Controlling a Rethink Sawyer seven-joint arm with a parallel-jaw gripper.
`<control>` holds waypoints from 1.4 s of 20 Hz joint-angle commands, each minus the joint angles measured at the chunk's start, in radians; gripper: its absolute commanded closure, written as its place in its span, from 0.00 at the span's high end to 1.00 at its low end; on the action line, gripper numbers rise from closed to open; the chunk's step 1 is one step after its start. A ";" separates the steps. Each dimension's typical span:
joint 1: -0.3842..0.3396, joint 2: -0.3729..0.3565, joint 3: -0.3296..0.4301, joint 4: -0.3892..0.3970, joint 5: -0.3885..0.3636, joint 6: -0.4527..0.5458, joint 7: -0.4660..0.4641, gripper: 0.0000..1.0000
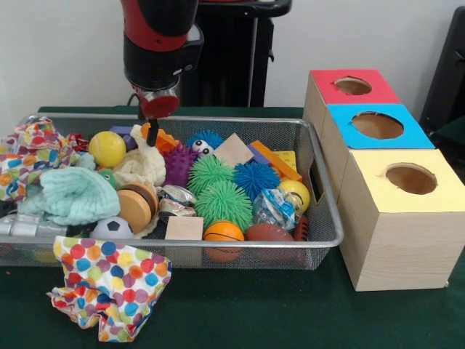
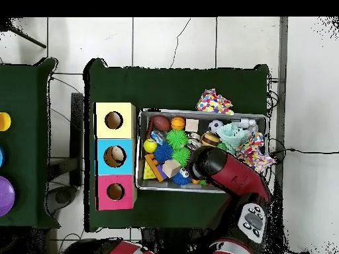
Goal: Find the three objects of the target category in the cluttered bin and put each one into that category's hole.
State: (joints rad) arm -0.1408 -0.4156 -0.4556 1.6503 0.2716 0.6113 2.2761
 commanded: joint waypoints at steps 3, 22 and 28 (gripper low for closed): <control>-0.009 -0.009 0.119 0.075 0.116 0.021 0.222 1.00; 0.132 0.031 0.002 -0.109 0.087 0.143 0.260 1.00; 0.133 0.040 0.007 -0.095 0.095 0.119 0.247 1.00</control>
State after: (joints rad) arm -0.0008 -0.4195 -0.4873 1.5837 0.3243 0.6510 2.2761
